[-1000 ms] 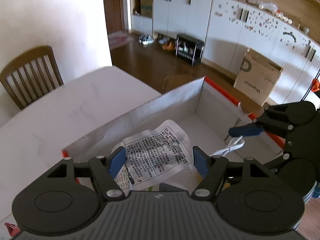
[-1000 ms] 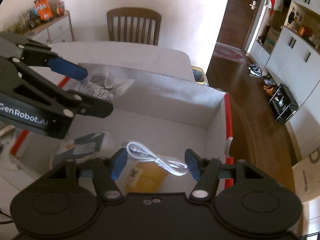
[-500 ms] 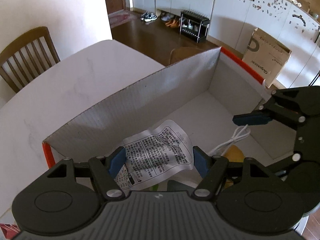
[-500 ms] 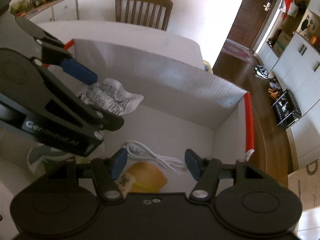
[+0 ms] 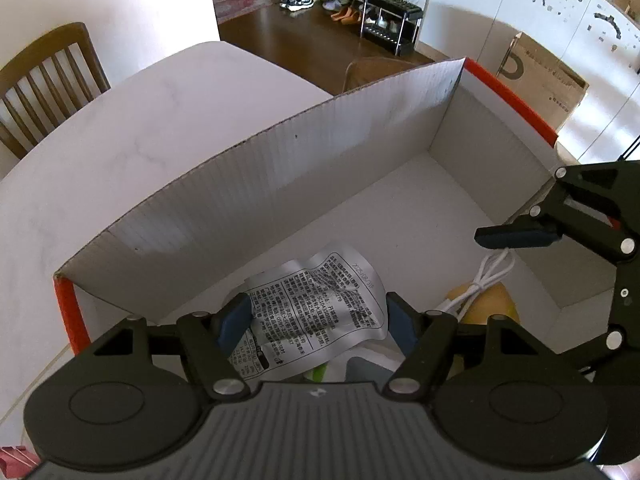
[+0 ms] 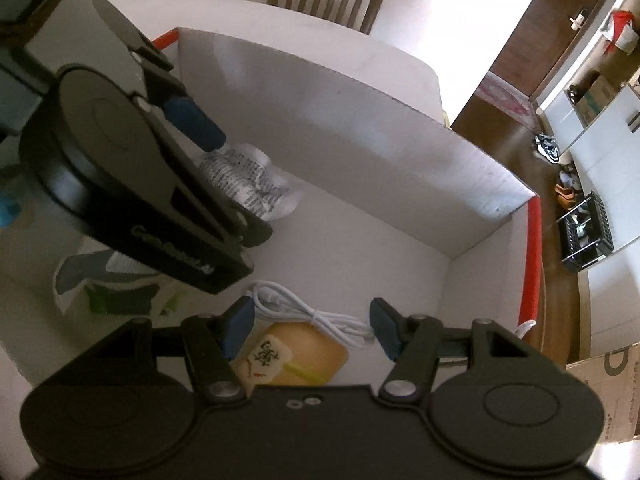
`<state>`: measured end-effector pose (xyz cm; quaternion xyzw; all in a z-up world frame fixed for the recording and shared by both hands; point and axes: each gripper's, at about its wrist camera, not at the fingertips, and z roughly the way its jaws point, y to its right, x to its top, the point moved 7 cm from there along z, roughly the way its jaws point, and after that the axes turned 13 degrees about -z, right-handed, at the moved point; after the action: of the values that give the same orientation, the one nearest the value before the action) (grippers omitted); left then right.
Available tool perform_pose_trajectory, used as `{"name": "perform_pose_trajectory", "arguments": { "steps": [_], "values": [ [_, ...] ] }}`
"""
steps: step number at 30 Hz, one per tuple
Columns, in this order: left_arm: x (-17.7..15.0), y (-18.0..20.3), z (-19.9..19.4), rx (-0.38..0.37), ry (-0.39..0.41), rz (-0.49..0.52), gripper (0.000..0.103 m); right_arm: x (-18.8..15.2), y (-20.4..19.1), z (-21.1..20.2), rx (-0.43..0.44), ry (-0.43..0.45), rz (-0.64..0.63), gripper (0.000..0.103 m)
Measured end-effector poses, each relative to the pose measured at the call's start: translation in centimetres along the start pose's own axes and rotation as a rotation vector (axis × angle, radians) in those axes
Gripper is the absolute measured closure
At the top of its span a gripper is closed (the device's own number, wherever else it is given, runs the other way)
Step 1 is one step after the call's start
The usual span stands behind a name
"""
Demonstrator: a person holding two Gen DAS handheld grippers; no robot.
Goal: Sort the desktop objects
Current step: 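Lower the sachet and cable into the box and open both grippers, then withdraw both grippers from the shoebox back over the table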
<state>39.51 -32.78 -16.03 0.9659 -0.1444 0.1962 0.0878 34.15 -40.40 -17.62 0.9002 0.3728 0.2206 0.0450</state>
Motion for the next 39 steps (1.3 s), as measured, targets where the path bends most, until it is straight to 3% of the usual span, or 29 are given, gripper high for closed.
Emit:
{"name": "perform_pose_trajectory", "arguments": {
  "steps": [10, 19, 39],
  "values": [
    [-0.1, -0.2, 0.6, 0.013, -0.036, 0.009, 0.030, 0.2, -0.3, 0.8, 0.026, -0.026, -0.009, 0.042],
    [-0.2, -0.6, -0.4, -0.011, -0.026, -0.026, 0.028, 0.2, -0.3, 0.0, 0.024, 0.008, 0.003, 0.035],
    [-1.6, -0.8, -9.6, -0.110, 0.175, -0.083, 0.028, -0.1, -0.3, -9.0, 0.011, 0.203, 0.116, 0.031]
  ]
}}
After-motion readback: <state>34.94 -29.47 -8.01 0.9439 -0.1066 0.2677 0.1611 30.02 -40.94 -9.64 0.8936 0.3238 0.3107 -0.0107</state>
